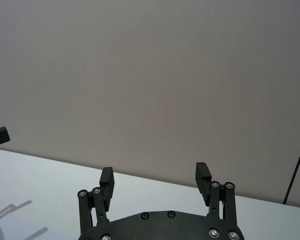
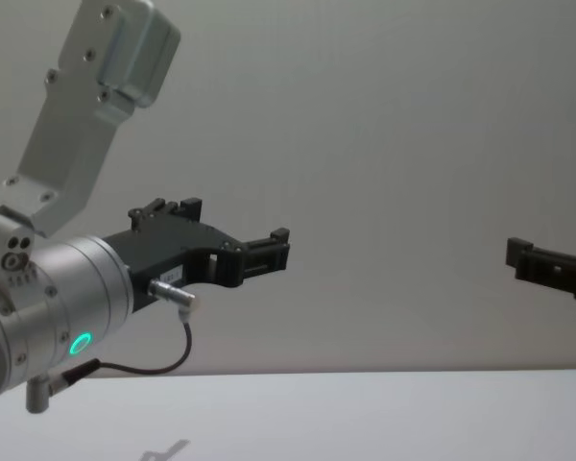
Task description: Use the one hand to pick up the stamp and affix it onto the A4 paper.
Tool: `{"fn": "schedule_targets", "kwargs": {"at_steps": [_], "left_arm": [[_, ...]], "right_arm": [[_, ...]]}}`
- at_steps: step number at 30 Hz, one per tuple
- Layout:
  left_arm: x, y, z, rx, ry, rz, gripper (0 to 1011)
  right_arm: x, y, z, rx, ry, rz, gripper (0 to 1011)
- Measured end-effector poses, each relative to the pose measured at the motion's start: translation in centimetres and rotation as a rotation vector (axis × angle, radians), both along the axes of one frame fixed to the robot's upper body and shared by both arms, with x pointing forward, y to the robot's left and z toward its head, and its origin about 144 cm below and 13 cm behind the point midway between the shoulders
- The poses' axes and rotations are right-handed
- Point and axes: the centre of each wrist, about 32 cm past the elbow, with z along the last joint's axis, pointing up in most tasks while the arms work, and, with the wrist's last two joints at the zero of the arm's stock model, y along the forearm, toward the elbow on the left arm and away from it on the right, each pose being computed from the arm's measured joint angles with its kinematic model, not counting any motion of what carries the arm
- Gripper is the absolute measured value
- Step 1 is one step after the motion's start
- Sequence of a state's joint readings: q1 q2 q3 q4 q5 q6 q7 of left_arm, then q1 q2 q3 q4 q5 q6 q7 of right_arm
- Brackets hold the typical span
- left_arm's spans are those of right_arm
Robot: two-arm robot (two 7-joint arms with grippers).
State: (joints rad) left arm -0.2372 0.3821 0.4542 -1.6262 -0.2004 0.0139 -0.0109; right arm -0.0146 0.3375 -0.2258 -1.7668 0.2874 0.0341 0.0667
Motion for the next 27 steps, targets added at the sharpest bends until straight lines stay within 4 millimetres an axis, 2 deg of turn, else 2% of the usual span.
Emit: {"fn": "schedule_targets", "kwargs": {"at_steps": [27], "left_arm": [[0.0,0.0,0.0,0.0,0.0,0.0,1001]], "right_arm": [[0.0,0.0,0.0,0.0,0.0,0.0,1001]]}}
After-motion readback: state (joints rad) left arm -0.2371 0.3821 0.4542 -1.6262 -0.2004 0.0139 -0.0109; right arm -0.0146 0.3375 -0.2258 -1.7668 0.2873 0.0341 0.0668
